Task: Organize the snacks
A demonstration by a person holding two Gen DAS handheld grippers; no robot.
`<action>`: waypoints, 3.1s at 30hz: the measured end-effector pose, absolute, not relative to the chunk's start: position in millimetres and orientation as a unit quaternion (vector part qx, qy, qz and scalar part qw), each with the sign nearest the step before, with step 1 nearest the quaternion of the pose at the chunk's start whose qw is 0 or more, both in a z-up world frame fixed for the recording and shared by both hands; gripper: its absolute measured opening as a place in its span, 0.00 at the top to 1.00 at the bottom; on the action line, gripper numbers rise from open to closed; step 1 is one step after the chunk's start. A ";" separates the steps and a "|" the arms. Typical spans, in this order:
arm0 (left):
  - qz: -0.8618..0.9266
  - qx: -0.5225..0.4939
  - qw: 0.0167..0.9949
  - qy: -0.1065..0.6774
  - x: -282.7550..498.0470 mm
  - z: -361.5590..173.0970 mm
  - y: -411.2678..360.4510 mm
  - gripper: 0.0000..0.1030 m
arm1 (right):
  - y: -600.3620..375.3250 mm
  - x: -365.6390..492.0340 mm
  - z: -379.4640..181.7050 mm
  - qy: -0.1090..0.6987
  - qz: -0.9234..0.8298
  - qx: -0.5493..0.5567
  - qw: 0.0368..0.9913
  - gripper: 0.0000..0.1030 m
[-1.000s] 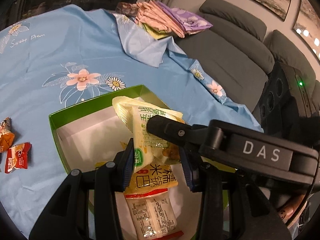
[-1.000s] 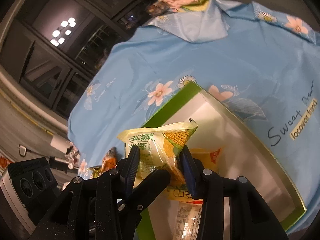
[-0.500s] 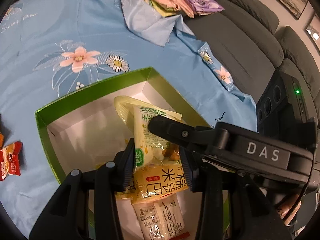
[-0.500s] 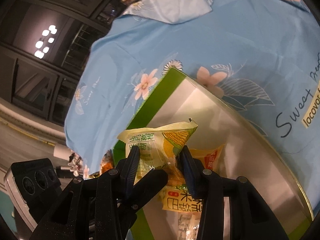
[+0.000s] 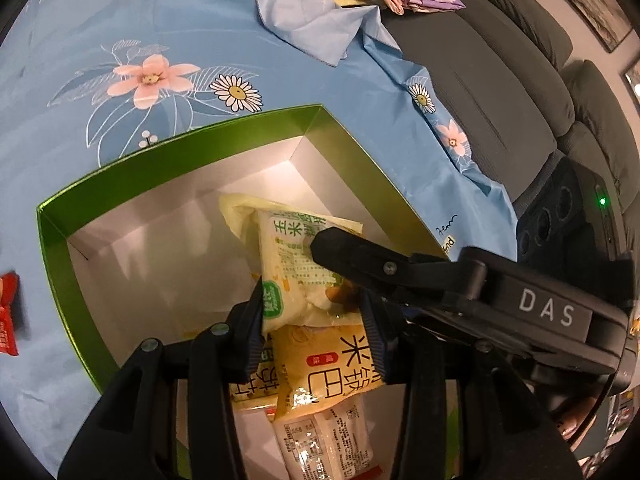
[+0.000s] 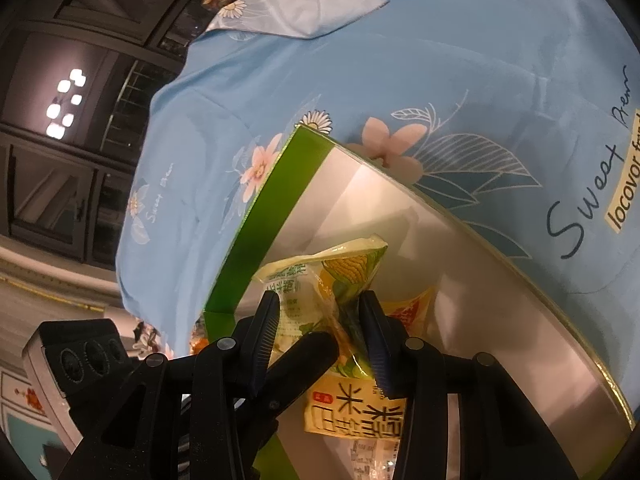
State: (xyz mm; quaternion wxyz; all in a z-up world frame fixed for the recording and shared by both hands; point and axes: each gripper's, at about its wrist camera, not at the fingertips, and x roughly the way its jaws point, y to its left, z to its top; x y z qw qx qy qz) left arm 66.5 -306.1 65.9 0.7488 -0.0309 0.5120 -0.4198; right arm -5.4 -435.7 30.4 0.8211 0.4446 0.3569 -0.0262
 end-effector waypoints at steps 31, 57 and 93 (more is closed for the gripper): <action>-0.130 -0.193 0.899 0.370 11.4 83.5 24.2 0.01 | -321.4 -17.6 101.2 0.268 -0.011 0.230 0.936 0.19; 0.015 -0.227 0.886 0.404 27.1 66.1 74.5 0.01 | -148.3 136.7 -3.8 0.492 0.003 0.012 0.871 0.16; -0.079 -0.242 0.831 0.494 37.7 41.2 40.9 0.02 | -165.7 26.2 25.1 0.489 0.124 0.115 0.856 0.14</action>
